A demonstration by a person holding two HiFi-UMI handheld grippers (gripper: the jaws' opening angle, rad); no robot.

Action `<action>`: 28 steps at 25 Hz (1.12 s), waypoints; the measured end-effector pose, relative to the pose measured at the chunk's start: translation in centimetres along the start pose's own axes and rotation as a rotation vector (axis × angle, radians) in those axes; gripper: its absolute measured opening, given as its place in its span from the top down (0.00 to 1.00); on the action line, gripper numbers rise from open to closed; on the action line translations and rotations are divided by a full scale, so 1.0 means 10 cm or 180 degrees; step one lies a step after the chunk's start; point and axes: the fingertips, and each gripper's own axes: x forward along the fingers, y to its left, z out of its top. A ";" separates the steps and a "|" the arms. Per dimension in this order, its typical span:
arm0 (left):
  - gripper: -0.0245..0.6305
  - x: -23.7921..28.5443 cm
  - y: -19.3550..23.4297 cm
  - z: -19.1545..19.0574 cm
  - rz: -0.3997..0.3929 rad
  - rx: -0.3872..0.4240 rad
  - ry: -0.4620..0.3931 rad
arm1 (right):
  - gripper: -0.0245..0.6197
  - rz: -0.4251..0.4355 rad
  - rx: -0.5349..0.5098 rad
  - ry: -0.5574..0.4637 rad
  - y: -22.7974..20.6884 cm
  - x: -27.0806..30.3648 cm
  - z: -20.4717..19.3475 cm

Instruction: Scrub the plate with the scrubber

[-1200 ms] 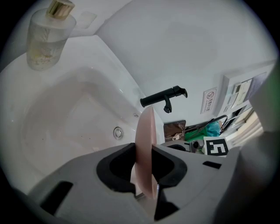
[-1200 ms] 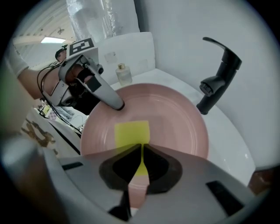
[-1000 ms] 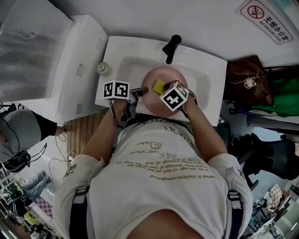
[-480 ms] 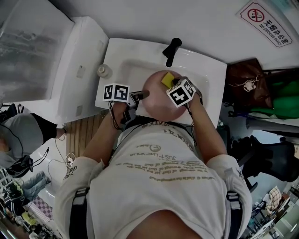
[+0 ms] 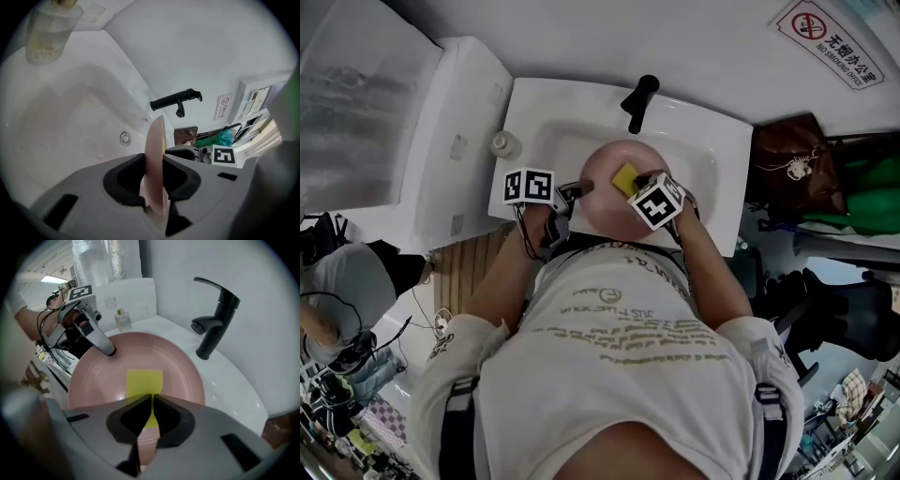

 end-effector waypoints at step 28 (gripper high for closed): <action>0.82 -0.01 -0.02 -0.14 -0.0183 -0.0118 0.0106 | 0.90 -0.0446 0.0420 -0.0024 -0.35 -0.06 -0.27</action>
